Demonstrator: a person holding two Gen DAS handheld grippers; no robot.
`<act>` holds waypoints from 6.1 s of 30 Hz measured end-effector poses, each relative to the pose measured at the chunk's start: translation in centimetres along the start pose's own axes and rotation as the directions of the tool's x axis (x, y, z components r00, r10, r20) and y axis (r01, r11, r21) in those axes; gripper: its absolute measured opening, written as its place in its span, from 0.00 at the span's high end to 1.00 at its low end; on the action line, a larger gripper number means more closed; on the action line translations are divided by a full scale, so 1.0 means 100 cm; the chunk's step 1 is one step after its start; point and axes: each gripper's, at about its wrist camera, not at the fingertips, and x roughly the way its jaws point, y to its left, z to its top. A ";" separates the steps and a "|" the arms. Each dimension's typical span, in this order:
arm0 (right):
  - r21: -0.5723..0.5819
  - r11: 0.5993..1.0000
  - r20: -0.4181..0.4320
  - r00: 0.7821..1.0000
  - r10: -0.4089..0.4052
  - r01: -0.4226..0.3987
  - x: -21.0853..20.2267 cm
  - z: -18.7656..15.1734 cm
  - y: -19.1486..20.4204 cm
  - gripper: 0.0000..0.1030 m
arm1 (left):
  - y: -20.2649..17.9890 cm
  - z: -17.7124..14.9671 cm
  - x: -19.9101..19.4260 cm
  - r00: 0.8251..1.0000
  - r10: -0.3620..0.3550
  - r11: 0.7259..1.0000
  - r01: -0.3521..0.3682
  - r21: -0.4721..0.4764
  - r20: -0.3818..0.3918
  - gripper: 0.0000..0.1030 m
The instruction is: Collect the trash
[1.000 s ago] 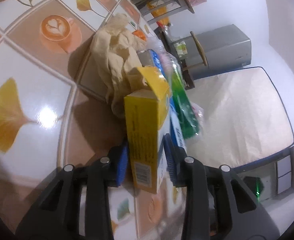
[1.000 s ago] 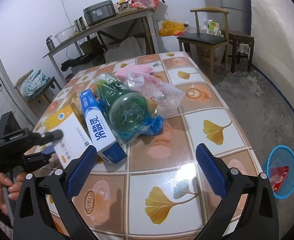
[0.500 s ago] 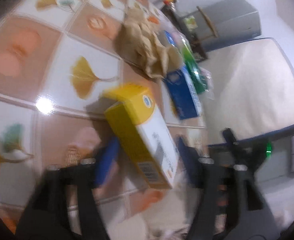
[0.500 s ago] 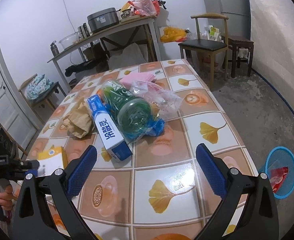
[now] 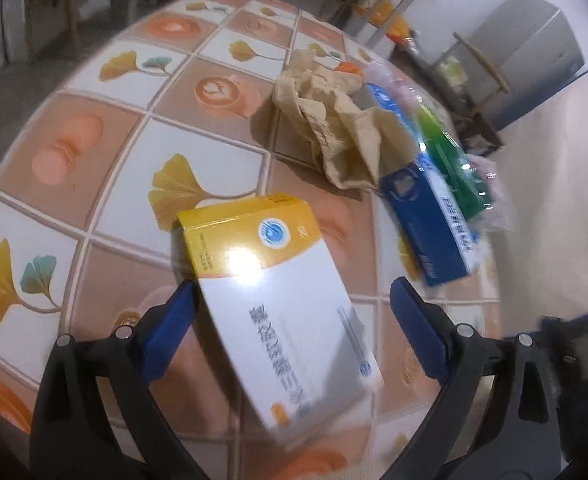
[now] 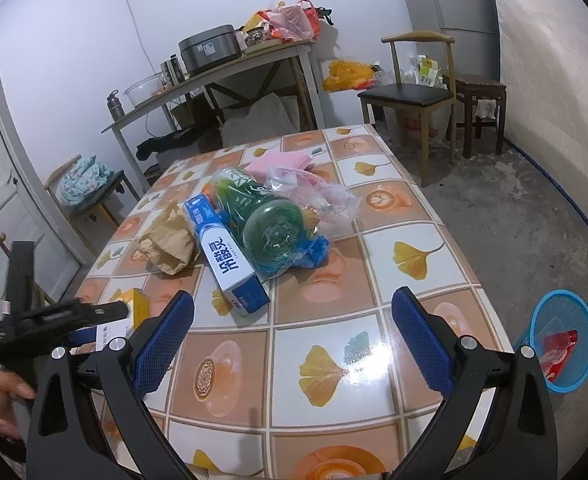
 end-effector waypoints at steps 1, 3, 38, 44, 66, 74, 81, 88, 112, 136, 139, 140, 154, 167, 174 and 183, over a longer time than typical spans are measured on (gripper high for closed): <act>-0.007 1.000 0.003 1.000 -0.006 0.006 -0.002 -0.001 0.001 0.06 | -0.006 -0.002 0.006 0.999 0.048 0.998 -0.048 0.033 0.011 0.10; -0.017 1.000 0.005 1.000 -0.017 0.017 -0.004 -0.002 0.001 0.06 | -0.013 -0.010 0.010 0.993 0.114 0.987 -0.118 0.109 0.041 0.10; -0.375 0.923 -0.410 0.908 -0.081 -0.087 0.134 0.026 0.079 0.63 | -0.008 -0.033 0.009 0.984 0.164 0.881 -0.178 0.439 0.070 0.08; -0.325 0.938 -0.467 0.883 -0.050 -0.118 0.092 0.005 0.059 0.64 | -0.006 -0.033 0.008 0.984 0.171 0.882 -0.178 0.437 0.056 0.08; -0.231 0.949 -0.445 0.891 0.092 -0.214 0.091 -0.009 0.050 0.66 | -0.005 -0.039 -0.003 0.982 0.184 0.890 -0.188 0.416 0.051 0.27; -0.145 0.953 -0.410 0.893 0.188 -0.267 0.051 -0.019 0.021 0.67 | -0.006 -0.047 -0.016 0.975 0.222 0.890 -0.215 0.402 0.029 0.32; -0.027 0.935 -0.317 0.890 0.327 -0.354 -0.003 -0.023 -0.016 0.67 | -0.036 -0.061 -0.052 0.981 0.183 0.888 -0.193 0.417 0.066 0.33; 0.152 0.943 -0.139 0.938 0.316 -0.296 -0.073 -0.034 -0.101 0.67 | -0.130 -0.074 -0.074 0.998 -0.005 0.827 -0.029 0.561 0.058 0.33; 0.807 0.520 -0.274 0.958 -0.089 0.279 -0.058 -0.192 -0.470 0.67 | -0.531 -0.231 0.212 0.827 0.043 0.580 0.436 0.688 -0.560 0.33; 0.769 0.459 -0.346 0.893 -0.287 0.445 -0.049 -0.215 -0.502 0.45 | -0.498 -0.166 0.162 0.916 -0.154 0.732 0.357 0.580 -0.369 0.14; 0.764 0.484 -0.309 0.901 -0.304 0.425 -0.077 -0.209 -0.482 0.44 | -0.470 -0.147 0.110 0.932 -0.206 0.739 0.348 0.576 -0.299 0.14; 0.761 0.498 -0.293 0.905 -0.309 0.416 -0.086 -0.205 -0.474 0.44 | -0.457 -0.142 0.094 0.932 -0.224 0.740 0.353 0.572 -0.286 0.14; 0.528 0.838 -0.114 0.990 -0.086 0.134 -0.080 -0.091 -0.308 0.38 | -0.230 -0.092 -0.007 0.991 -0.126 0.891 0.132 0.435 -0.043 0.14; 0.180 0.959 -0.234 0.937 0.260 -0.221 0.024 0.000 -0.110 0.34 | -0.095 0.019 -0.023 0.972 -0.016 0.790 -0.132 0.599 0.236 0.08; 0.146 0.949 -0.333 0.889 0.314 -0.280 0.052 -0.005 -0.061 0.34 | -0.072 0.080 0.030 0.995 -0.003 0.621 -0.076 0.780 0.099 0.08; 0.192 0.944 -0.404 0.856 0.324 -0.267 0.077 -0.013 -0.047 0.34 | -0.070 0.112 0.101 0.991 0.022 0.566 0.098 0.819 -0.134 0.08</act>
